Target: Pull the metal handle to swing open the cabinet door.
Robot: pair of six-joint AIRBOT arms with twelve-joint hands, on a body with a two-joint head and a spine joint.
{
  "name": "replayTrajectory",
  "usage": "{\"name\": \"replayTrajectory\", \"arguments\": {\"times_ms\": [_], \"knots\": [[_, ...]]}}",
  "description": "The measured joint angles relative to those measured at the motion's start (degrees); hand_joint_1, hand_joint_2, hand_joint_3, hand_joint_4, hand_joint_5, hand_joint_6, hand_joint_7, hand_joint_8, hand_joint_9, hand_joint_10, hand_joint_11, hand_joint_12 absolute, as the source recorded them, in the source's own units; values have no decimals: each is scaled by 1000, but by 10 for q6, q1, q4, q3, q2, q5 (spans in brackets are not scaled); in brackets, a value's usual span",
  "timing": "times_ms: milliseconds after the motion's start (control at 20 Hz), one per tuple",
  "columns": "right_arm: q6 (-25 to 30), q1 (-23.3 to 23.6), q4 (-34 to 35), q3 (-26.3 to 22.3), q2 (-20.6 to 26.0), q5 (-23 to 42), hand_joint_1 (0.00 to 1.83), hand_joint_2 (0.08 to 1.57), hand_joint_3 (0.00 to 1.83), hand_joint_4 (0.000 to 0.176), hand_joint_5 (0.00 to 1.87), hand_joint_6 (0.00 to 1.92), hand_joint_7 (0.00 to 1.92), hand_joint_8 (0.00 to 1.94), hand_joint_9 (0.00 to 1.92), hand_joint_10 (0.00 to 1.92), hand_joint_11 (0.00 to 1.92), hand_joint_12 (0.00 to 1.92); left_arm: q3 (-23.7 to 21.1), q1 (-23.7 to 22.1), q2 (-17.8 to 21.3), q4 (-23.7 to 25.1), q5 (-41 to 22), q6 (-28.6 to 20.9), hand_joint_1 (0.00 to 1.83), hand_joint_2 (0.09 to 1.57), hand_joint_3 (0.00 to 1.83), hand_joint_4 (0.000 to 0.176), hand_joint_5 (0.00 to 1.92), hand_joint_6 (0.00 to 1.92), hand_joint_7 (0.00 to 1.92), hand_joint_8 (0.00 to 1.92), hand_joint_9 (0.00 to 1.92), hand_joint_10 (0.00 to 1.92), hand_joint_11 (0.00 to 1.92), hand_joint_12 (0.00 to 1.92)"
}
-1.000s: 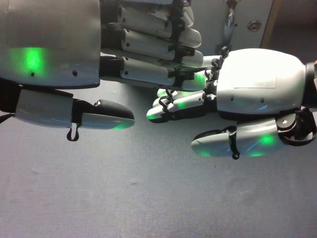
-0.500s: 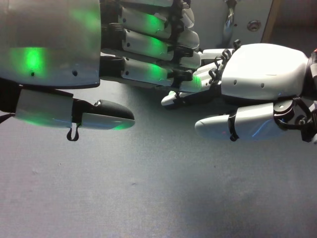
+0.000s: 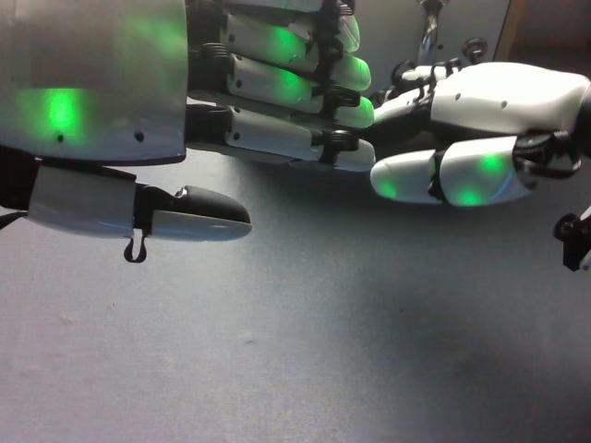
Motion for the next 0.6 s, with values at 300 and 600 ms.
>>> {"name": "replayTrajectory", "arguments": {"times_ms": [300, 600], "knots": [[1, 0, 75, 1, 0, -10, 0, 1571, 109, 0, 418, 1, 438, 1, 399, 1, 0, 996, 0, 0, 0, 0, 0, 0, 0, 1571, 37, 0, 470, 0, 488, 0, 459, 0, 128, 778], [1, 0, 149, 9, 0, -23, 0, 1571, 99, 0, 410, 0, 420, 1, 388, 1, 0, 993, 0, 0, 0, 0, 0, 0, 0, 1570, 19, 0, 466, 1, 486, 0, 455, 0, 108, 782]]}}
